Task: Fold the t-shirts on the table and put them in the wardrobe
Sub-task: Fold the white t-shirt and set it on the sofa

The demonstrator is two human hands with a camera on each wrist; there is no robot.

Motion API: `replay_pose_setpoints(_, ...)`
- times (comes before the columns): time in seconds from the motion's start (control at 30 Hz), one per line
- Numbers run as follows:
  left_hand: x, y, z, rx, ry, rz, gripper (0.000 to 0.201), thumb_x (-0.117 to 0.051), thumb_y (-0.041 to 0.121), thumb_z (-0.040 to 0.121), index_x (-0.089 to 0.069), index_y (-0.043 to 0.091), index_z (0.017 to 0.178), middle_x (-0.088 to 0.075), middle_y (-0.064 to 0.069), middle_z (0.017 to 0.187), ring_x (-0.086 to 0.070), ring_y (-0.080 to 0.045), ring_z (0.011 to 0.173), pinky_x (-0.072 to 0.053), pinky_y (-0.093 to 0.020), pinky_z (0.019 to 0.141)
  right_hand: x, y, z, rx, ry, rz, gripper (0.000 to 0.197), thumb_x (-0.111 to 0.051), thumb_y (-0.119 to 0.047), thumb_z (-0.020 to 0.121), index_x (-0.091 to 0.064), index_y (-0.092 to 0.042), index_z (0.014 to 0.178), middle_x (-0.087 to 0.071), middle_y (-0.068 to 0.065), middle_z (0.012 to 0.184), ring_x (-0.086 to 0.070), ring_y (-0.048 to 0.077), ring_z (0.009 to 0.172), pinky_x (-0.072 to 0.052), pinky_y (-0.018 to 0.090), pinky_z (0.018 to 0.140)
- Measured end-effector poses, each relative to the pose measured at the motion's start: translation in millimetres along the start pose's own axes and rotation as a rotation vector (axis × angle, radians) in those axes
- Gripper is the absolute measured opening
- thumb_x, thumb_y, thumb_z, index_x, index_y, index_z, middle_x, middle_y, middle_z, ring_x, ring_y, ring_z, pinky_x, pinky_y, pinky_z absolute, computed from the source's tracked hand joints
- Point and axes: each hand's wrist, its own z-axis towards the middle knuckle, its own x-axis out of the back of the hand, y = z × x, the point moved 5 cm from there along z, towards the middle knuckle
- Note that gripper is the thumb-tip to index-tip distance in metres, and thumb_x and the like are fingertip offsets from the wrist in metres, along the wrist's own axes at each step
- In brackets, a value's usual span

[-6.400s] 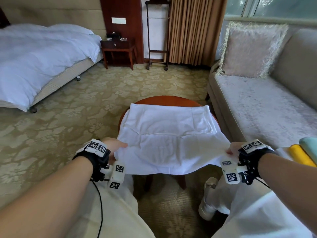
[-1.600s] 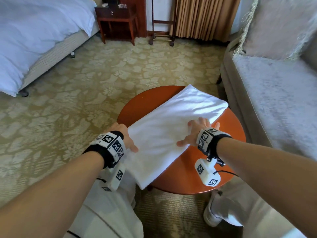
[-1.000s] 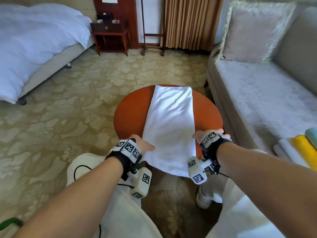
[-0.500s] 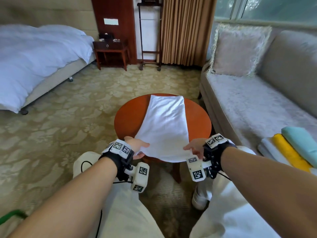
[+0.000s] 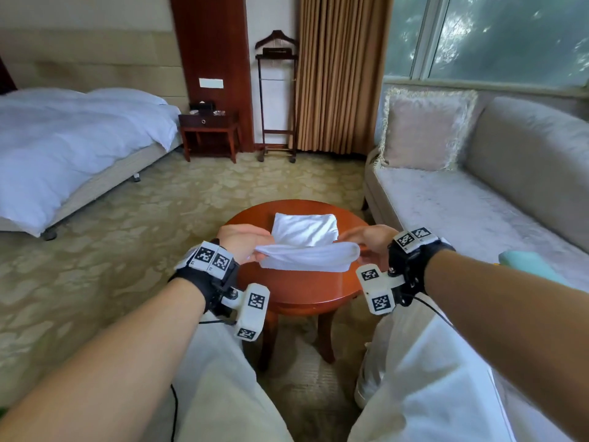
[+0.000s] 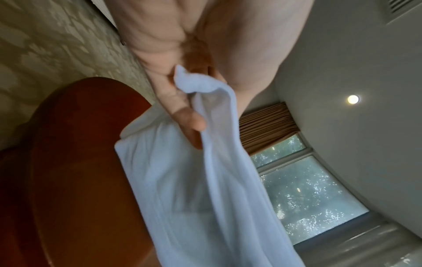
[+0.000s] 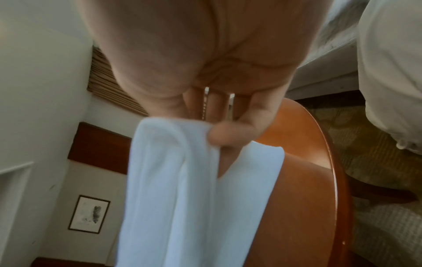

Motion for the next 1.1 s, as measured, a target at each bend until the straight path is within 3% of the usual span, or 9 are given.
replay_pose_setpoints(0.13, -2.8, 7.8, 1.9, 0.029, -0.099, -0.199, 0.02, -0.075, -0.003, 0.079, -0.067, -0.003, 0.098, -0.067, -0.019, 0.094, -0.069, -0.021, 0.078, -0.059, -0.024, 0.07, 9.4, -8.0, -5.2, 0.006, -0.124, 0.164, 0.014, -0.066, -0.004, 0.081, -0.066, -0.007, 0.095, -0.057, 0.006, 0.08, -0.053, 0.013, 0.06, -0.047, 0.021, 0.054)
replay_pose_setpoints(0.27, -9.4, 4.0, 7.8, 0.043, -0.175, -0.216, 0.041, -0.073, -0.013, 0.074, -0.064, 0.005, 0.11, -0.061, -0.012, 0.117, -0.059, -0.02, 0.109, -0.049, -0.026, 0.093, 21.4, -6.5, 7.3, 0.029, -0.256, 0.328, 0.071, -0.09, -0.005, 0.036, -0.065, 0.004, 0.101, -0.054, 0.013, 0.097, -0.058, 0.024, 0.096, -0.051, 0.029, 0.097)
replay_pose_setpoints(0.33, -10.1, 2.0, 12.5, 0.027, -0.169, -0.175, 0.048, -0.071, -0.021, 0.07, -0.065, 0.009, 0.107, -0.064, -0.013, 0.116, -0.065, -0.02, 0.106, -0.051, -0.026, 0.089, 18.1, -6.6, 19.4, 0.113, -0.357, 0.223, 0.052, -0.078, 0.001, 0.062, -0.061, 0.012, 0.11, -0.059, 0.025, 0.12, -0.054, 0.038, 0.121, -0.032, 0.043, 0.115)
replay_pose_setpoints(0.4, -10.6, 2.0, 16.5, 0.01, -0.153, -0.158, 0.049, -0.067, -0.026, 0.072, -0.063, 0.002, 0.112, -0.07, -0.014, 0.103, -0.073, -0.017, 0.089, -0.056, -0.021, 0.077, 17.6, -2.8, 24.5, 0.094, -0.333, 0.144, 0.044, -0.059, 0.009, 0.079, -0.061, 0.003, 0.123, -0.06, 0.017, 0.13, -0.053, 0.03, 0.126, -0.035, 0.045, 0.111)
replay_pose_setpoints(0.5, -11.3, 2.6, 27.0, 0.013, -0.127, -0.206, 0.049, -0.066, -0.022, 0.076, -0.056, -0.002, 0.12, -0.071, -0.016, 0.103, -0.074, -0.017, 0.088, -0.057, -0.016, 0.067, 28.4, 0.4, 37.5, 0.102, -0.099, 0.141, 0.039, -0.059, 0.019, 0.077, -0.072, -0.003, 0.107, -0.072, 0.014, 0.109, -0.068, 0.027, 0.104, -0.052, 0.038, 0.095)
replay_pose_setpoints(0.63, -15.7, 3.1, 42.7, 0.056, -0.093, -0.192, 0.039, -0.065, -0.022, 0.076, -0.062, 0.0, 0.108, -0.07, -0.022, 0.107, -0.073, -0.024, 0.092, -0.058, -0.027, 0.082, 33.4, 3.3, 56.5, 0.083, 0.007, 0.212, 0.038, -0.058, 0.025, 0.074, -0.071, 0.003, 0.102, -0.073, 0.018, 0.099, -0.072, 0.028, 0.089, -0.06, 0.03, 0.072)
replay_pose_setpoints(0.8, -13.9, -1.2, 68.9, 0.084, -0.072, -0.174, 0.039, -0.073, -0.012, 0.077, -0.061, -0.002, 0.113, -0.072, -0.025, 0.099, -0.073, -0.031, 0.09, -0.06, -0.036, 0.083, 31.6, -4.4, 78.1, 0.024, -0.039, 0.22, 0.033, -0.071, 0.016, 0.072, -0.068, 0.005, 0.103, -0.073, 0.019, 0.098, -0.073, 0.027, 0.09, -0.06, 0.028, 0.071)
replay_pose_setpoints(0.93, -15.8, -0.8, 90.6, 0.023, -0.084, -0.008, 0.034, -0.076, -0.016, 0.07, -0.07, -0.002, 0.1, -0.071, -0.024, 0.1, -0.071, -0.031, 0.096, -0.053, -0.044, 0.097, 33.9, -9.4, 99.5, 0.027, -0.048, 0.204, 0.036, -0.07, 0.017, 0.071, -0.07, 0.003, 0.104, -0.074, 0.016, 0.098, -0.073, 0.028, 0.09, -0.059, 0.033, 0.083)
replay_pose_setpoints(1.1, -18.5, 8.3, 114.8, -0.019, -0.057, 0.084, 0.04, -0.082, -0.014, 0.064, -0.07, -0.003, 0.101, -0.07, -0.019, 0.09, -0.073, -0.026, 0.081, -0.061, -0.035, 0.074, 38.9, -21.2, 123.1, 0.046, -0.041, 0.122, 0.034, -0.068, 0.019, 0.071, -0.072, 0.002, 0.1, -0.073, 0.016, 0.099, -0.072, 0.028, 0.091, -0.059, 0.035, 0.084)
